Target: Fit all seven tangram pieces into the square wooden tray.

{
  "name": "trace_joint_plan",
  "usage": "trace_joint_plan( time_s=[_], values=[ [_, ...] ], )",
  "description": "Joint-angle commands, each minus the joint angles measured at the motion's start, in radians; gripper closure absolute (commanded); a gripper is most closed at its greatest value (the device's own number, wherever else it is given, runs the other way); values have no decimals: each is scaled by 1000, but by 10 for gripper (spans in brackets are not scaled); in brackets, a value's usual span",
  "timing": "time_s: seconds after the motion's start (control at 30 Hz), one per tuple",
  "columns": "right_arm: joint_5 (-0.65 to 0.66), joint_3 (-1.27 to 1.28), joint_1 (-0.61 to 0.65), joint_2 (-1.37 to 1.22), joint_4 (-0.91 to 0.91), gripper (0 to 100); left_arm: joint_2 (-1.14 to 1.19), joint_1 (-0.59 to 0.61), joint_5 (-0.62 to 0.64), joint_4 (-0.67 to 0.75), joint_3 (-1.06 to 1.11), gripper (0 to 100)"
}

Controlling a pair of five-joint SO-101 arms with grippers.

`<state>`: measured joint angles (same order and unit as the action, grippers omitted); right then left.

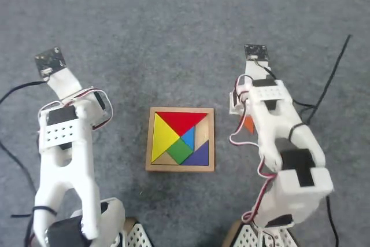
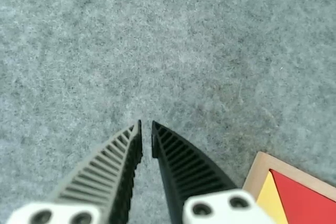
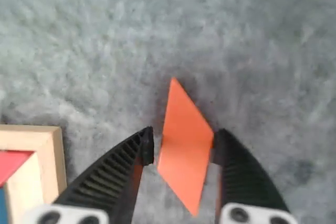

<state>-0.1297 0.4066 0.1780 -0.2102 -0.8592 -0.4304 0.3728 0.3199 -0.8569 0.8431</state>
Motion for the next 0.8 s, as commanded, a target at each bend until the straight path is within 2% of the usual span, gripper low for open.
trace_joint_plan(
  time_s=[0.0,0.23,0.5,0.77],
  values=[
    [-3,-114,-19,-44,-48,876,-37,0,-11,18,-5,968],
    [37,-230,-33,-124,-157,989,-38,2,-11,18,-5,968],
    [37,-244,-73,-110,-183,991,-37,2,-11,18,-5,968],
    [54,-249,-67,176,-286,991,-37,2,-11,18,-5,968]
  ],
)
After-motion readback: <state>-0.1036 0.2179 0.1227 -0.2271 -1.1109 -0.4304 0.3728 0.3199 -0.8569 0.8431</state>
